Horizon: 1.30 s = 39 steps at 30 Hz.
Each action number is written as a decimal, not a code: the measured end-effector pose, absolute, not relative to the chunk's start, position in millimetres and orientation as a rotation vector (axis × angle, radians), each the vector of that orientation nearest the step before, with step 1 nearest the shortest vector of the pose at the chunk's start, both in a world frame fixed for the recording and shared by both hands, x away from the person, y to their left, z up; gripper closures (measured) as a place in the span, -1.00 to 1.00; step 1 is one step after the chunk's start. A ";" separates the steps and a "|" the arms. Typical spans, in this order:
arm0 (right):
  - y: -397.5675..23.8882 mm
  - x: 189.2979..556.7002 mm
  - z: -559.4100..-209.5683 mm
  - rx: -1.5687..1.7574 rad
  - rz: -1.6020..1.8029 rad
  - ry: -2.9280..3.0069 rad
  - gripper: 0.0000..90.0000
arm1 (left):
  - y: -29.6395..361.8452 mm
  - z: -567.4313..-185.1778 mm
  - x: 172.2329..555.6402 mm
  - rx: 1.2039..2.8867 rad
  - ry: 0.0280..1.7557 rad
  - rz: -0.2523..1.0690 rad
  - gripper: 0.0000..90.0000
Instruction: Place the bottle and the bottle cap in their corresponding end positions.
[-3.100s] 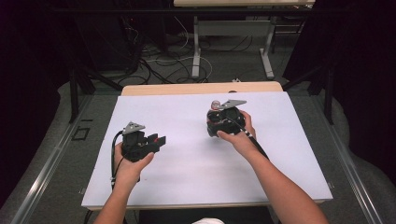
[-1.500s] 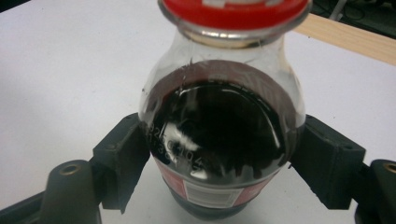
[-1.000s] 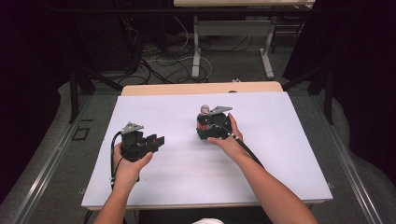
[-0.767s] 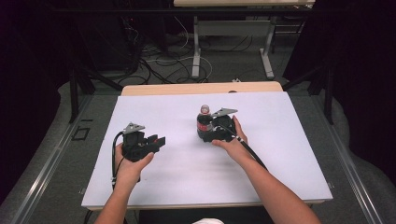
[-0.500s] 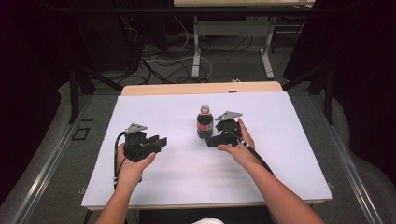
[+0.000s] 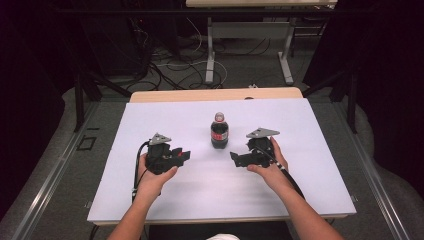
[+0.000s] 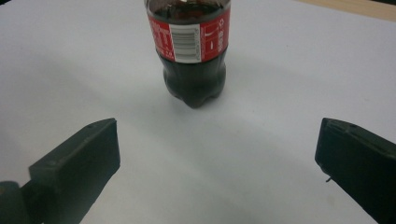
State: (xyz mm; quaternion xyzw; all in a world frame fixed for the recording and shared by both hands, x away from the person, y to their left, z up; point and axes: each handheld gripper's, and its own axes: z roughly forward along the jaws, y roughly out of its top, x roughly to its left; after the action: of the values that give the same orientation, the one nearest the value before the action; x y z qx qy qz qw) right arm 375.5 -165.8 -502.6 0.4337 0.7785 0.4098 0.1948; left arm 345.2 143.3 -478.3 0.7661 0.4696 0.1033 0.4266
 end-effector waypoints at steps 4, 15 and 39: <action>-177.1 364.5 -502.8 1.249 1.152 2.167 -1.00 | 127.4 -487.7 347.5 1.941 1.141 0.230 0.36; -207.2 351.2 -514.4 1.294 1.129 2.135 -1.00 | 83.8 -510.5 353.0 2.002 1.060 0.181 0.36; -216.0 348.7 -532.9 1.312 1.108 2.149 -1.00 | 35.7 -553.8 355.2 2.113 0.942 0.158 0.36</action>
State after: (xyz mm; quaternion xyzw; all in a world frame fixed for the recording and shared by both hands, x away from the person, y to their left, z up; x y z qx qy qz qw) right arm 348.7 -216.0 -532.9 0.4678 0.7663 0.3951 0.1944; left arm 355.2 35.7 -553.8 0.8352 0.3724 0.0625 0.3998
